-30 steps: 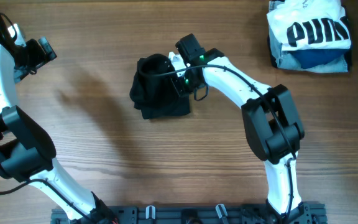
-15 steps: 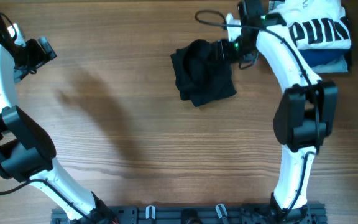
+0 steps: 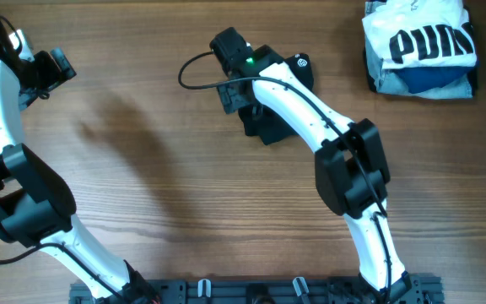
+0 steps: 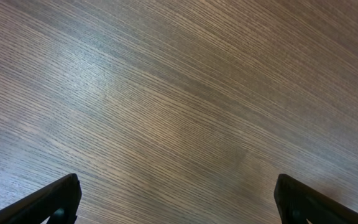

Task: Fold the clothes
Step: 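Carry the black bundle with the right gripper to the clothing stack, then place the black bundle on top of the stack and release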

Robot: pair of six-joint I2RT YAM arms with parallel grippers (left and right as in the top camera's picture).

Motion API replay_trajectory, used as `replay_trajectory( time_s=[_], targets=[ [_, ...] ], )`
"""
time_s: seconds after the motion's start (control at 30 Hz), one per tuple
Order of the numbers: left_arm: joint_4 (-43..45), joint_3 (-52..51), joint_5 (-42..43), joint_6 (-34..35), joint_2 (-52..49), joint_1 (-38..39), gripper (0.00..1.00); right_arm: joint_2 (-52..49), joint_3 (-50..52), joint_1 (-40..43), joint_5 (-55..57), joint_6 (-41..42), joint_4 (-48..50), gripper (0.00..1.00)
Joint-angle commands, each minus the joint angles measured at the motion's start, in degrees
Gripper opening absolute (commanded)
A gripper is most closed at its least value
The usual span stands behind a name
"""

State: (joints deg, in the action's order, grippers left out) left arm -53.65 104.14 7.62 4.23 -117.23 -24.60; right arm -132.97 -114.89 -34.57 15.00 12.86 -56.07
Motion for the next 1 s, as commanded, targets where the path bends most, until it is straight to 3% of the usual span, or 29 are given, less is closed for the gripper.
replay_trajectory(
  time_s=[0.0,0.2,0.3,0.37,0.43,0.47,0.57,0.73,0.97],
  targets=[
    [-0.2,0.8,0.9,0.8,-0.7,-0.3,1.00,-2.8,-0.1,-1.1,2.6,2.1,-0.2,0.99],
    [-0.5,0.8,0.9,0.8,-0.7,-0.3,1.00,-8.0,0.0,-1.4,1.7,3.3,-0.8,0.92],
    [-0.6,0.8,0.9,0.8,-0.7,-0.3,1.00,-12.3,0.1,-1.4,2.6,3.3,-1.6,0.81],
    [-0.6,0.8,0.9,0.8,-0.7,-0.3,1.00,-13.9,0.1,-1.4,6.7,4.3,-2.6,0.58],
    [-0.7,0.8,0.9,0.8,-0.7,-0.3,1.00,-14.0,0.0,-1.3,11.2,5.9,-4.1,0.14],
    [-0.6,0.8,0.9,0.8,-0.7,-0.3,1.00,-13.6,0.0,-1.0,12.1,6.9,-5.1,0.04],
    [-0.3,0.8,0.9,0.8,-0.7,-0.3,1.00,-10.0,-1.3,0.0,12.0,8.1,-8.2,0.04],
    [-0.2,0.8,0.9,0.8,-0.7,-0.3,1.00,7.4,-5.2,4.6,12.0,2.9,-8.9,0.04],
    [-0.1,0.8,0.9,0.8,-0.7,-0.3,1.00,27.2,-6.8,22.1,9.9,-11.9,-1.5,0.04]
  ],
)
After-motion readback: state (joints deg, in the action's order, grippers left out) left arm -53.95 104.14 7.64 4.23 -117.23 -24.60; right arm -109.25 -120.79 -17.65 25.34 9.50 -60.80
